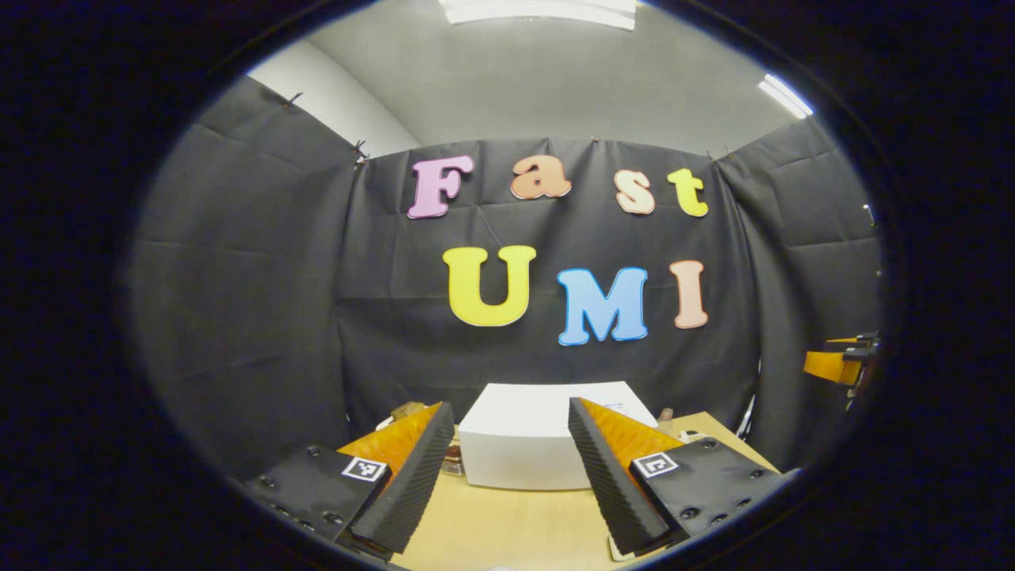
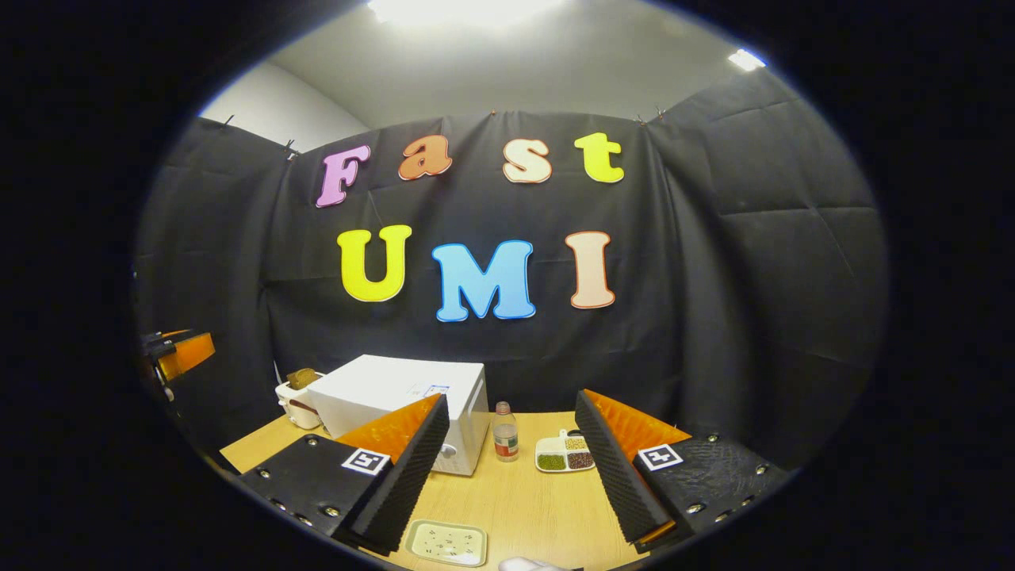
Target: Open the microwave oven with the left hand, put the food in, and close the microwave oven.
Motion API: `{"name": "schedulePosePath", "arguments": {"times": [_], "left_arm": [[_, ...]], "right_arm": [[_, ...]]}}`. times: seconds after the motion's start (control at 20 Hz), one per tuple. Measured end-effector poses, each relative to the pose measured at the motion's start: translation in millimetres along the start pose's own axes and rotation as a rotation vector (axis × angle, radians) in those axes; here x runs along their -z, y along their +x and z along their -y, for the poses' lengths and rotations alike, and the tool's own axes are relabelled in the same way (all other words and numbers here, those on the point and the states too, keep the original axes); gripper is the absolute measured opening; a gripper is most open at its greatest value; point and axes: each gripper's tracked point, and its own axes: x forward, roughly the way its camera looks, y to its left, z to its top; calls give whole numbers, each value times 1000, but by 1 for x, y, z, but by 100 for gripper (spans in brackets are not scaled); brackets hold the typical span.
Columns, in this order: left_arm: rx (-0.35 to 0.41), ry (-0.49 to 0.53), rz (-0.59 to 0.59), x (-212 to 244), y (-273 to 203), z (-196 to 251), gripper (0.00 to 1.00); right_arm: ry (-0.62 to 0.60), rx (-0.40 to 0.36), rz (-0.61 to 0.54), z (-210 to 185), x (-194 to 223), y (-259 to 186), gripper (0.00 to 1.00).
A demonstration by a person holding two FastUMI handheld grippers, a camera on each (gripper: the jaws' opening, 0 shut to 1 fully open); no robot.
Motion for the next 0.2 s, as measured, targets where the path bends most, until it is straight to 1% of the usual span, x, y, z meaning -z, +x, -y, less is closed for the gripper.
{"name": "schedulePosePath", "arguments": {"times": [0.2], "left_arm": [[-2, 7, -12, 5, -1, 2, 99]], "right_arm": [[12, 27, 16, 10, -8, -3, 98]]}}
